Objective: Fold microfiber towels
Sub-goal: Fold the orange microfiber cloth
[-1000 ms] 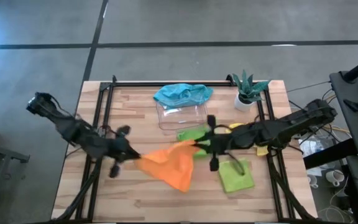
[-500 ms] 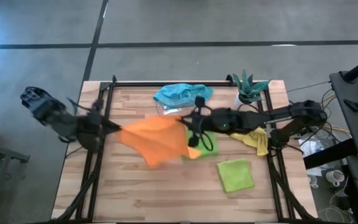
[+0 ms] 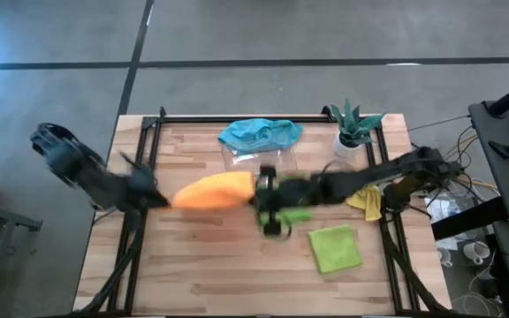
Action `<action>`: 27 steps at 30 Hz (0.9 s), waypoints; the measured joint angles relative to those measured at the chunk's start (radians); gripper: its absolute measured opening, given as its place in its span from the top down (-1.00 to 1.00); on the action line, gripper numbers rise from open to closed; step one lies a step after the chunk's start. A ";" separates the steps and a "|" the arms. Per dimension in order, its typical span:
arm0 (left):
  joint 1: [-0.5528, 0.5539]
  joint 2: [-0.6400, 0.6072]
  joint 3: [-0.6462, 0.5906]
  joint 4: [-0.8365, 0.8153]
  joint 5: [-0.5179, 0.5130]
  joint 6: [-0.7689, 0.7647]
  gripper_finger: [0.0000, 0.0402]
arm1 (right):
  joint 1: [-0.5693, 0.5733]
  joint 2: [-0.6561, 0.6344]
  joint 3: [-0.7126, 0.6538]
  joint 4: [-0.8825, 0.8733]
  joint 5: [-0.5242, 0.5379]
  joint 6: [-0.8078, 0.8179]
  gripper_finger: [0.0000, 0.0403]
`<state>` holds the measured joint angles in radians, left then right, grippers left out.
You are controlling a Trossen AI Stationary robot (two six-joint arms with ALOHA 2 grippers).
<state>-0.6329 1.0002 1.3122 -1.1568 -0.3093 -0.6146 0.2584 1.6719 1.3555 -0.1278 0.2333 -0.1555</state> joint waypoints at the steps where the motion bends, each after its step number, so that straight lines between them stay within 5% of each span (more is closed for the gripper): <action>1: -0.011 0.016 -0.057 0.066 0.040 -0.026 1.00 | 0.029 0.018 -0.019 0.000 -0.002 0.028 0.96; 5: -0.073 0.095 -0.268 0.410 0.190 -0.098 1.00 | 0.152 0.081 -0.056 0.034 -0.001 0.129 0.96; 9: -0.151 0.177 -0.351 0.713 0.249 -0.155 1.00 | 0.257 0.147 -0.050 0.038 -0.003 0.233 0.96; 21: -0.325 0.412 -0.354 0.931 0.240 -0.319 1.00 | 0.344 0.309 0.038 0.049 -0.031 0.455 0.96; 27: -0.310 0.389 -0.356 0.708 0.169 -0.267 1.00 | 0.316 0.317 0.046 0.009 0.055 0.554 0.96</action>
<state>-0.9430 1.3896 0.9565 -0.4490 -0.1407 -0.8819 0.5741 1.9884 1.4017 -0.1184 0.2881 0.3987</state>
